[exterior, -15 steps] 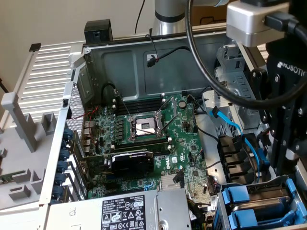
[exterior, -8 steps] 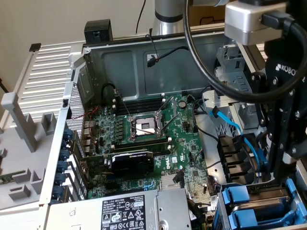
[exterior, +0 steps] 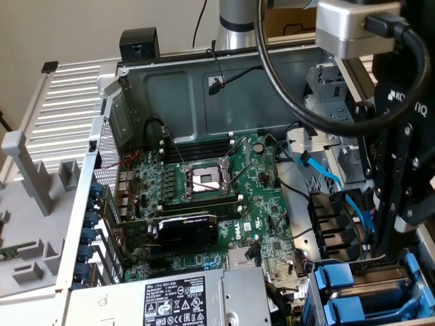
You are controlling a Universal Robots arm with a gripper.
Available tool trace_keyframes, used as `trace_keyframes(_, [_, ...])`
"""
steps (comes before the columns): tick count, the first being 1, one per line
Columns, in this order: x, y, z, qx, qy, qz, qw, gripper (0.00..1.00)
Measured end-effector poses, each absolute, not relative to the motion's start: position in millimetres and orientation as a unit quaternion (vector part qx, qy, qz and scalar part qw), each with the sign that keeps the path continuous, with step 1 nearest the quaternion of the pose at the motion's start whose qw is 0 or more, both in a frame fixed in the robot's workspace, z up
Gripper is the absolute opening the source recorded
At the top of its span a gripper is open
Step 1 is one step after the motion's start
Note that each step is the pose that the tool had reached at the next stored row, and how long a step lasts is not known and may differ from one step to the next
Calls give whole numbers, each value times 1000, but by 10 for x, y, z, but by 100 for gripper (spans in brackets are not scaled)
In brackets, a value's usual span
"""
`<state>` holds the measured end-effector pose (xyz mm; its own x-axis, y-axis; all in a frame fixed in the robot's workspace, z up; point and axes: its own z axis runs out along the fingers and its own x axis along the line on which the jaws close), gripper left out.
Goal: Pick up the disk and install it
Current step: 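Insert the first disk wire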
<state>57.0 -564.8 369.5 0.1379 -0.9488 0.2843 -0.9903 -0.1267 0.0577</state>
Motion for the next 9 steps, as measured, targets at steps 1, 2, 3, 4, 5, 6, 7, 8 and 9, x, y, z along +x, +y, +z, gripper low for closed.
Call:
trace_keyframes(1, [572, -5644, 3696, 744, -651, 89, 117, 17])
trace_keyframes(2, [575, -5640, 3695, 744, -652, 89, 117, 17])
trace_keyframes(3, [579, -5633, 3696, 743, -653, 88, 117, 17])
trace_keyframes(4, [583, -5630, 3696, 743, -653, 88, 118, 17])
trace_keyframes(5, [586, -5630, 3695, 743, -653, 87, 119, 17])
trace_keyframes(6, [590, -5630, 3696, 743, -653, 85, 120, 17])
trace_keyframes(7, [594, -5632, 3696, 743, -653, 85, 120, 17])
trace_keyframes(8, [596, -5635, 3696, 743, -653, 84, 121, 17])
trace_keyframes(9, [598, -5640, 3696, 743, -653, 82, 121, 17])
